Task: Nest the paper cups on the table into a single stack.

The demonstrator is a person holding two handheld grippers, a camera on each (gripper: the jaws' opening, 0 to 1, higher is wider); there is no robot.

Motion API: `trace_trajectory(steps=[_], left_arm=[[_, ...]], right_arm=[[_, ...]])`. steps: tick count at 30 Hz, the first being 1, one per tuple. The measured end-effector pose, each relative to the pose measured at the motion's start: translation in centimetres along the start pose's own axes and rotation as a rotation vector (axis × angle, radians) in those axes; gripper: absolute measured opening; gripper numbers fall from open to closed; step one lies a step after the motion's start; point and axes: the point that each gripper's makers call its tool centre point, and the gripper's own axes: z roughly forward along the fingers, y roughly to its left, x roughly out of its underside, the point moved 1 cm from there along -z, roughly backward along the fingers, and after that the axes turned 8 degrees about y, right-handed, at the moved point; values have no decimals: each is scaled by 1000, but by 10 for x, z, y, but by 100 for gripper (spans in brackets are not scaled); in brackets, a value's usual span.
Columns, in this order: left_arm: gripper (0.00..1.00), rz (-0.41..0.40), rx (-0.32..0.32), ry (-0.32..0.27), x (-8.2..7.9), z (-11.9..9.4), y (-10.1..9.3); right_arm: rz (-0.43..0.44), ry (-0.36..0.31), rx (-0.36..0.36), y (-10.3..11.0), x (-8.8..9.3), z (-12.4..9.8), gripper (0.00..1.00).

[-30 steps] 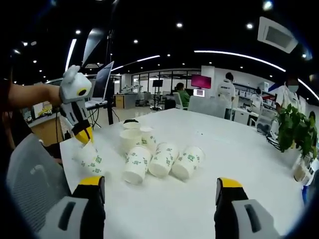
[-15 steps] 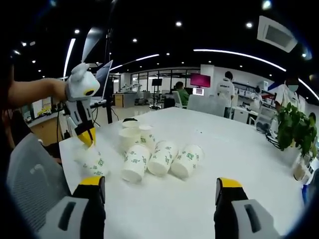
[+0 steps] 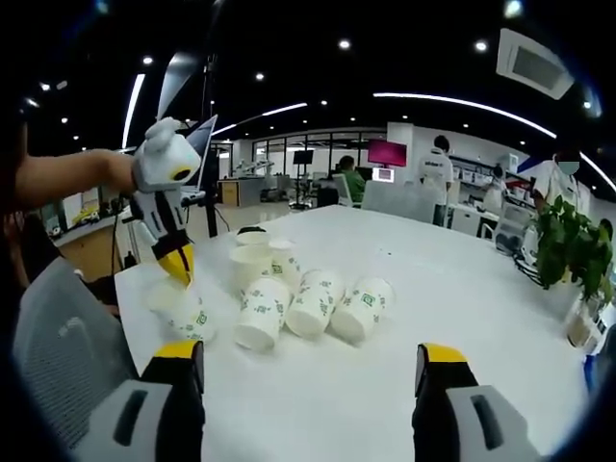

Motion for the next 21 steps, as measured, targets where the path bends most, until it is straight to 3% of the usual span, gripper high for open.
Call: trace_trajectory(steps=[13,21], left_arm=[[5,-34,-18,-29,5,-1,6],[12,-56,-41,-82,7,-4,14]], right_arm=[[-5,11,-18,6,1,2,92],[-8,21,-30,8,3,5,92]])
